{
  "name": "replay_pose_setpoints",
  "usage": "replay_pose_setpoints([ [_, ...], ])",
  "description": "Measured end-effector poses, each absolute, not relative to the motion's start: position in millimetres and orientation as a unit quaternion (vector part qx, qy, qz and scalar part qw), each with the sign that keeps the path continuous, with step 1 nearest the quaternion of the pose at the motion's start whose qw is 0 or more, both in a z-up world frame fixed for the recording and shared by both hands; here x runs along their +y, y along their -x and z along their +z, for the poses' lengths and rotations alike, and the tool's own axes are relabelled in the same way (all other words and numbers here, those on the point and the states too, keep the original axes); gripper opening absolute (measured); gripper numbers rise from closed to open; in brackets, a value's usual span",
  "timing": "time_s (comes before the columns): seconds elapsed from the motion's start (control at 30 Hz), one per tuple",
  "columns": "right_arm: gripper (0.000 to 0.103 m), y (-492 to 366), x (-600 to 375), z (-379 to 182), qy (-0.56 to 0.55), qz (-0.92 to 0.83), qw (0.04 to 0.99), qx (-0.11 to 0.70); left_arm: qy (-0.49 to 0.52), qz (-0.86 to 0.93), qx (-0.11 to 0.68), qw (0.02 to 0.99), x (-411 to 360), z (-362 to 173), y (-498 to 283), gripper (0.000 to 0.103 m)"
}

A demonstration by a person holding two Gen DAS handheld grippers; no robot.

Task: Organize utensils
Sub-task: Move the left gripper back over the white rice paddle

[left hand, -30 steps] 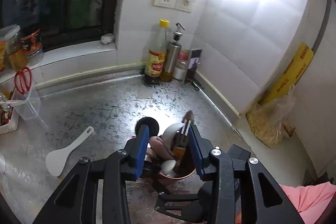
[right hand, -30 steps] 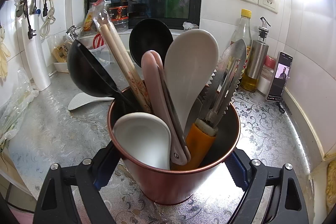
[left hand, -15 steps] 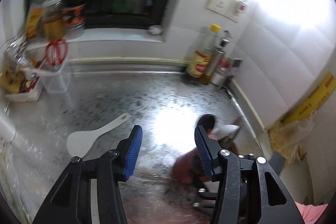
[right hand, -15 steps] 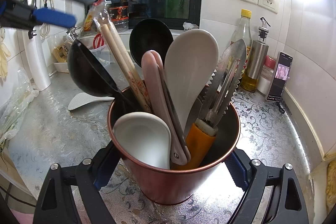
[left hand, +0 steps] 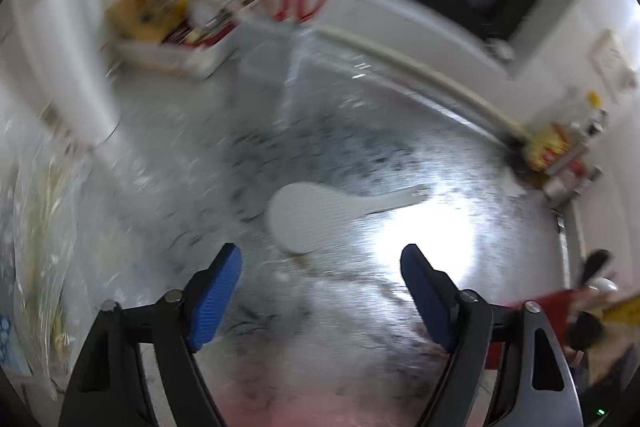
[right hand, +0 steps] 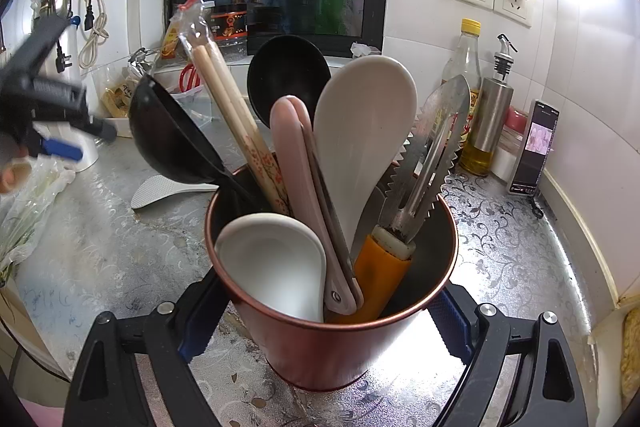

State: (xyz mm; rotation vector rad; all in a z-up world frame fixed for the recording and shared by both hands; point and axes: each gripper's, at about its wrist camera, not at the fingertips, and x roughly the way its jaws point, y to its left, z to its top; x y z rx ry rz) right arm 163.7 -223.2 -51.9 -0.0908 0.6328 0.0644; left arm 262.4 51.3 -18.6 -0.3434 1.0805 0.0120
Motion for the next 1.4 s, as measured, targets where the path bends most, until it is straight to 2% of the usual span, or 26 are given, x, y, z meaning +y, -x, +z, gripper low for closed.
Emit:
replay_pose_setpoints([
  [0.13,0.092,-163.6,-223.1,-51.8,0.045,0.031,0.949,0.311,0.145,0.032,0.527,0.837,59.7,-50.4,-264.4,0.09],
  [0.27,0.092,-164.5,-222.9,-51.7,0.047,0.029,0.949,0.312,0.087,0.036,0.528,0.844,47.9,-72.6,-269.1,0.09],
  [0.97,0.092,-165.0,-221.4,-52.3,0.048,0.026,0.948,0.313,-0.131,-0.044,0.541,0.83,-23.4,-104.3,-323.7,0.092],
  [1.2,0.092,-165.3,-221.8,-52.7,0.048,0.026,0.948,0.313,-0.14,-0.089,0.538,0.827,-53.3,-92.9,-344.0,0.092],
  [1.4,0.092,-163.8,-221.6,-53.1,0.049,0.026,0.948,0.314,-0.084,-0.08,0.546,0.83,-59.2,-91.6,-375.5,0.091],
])
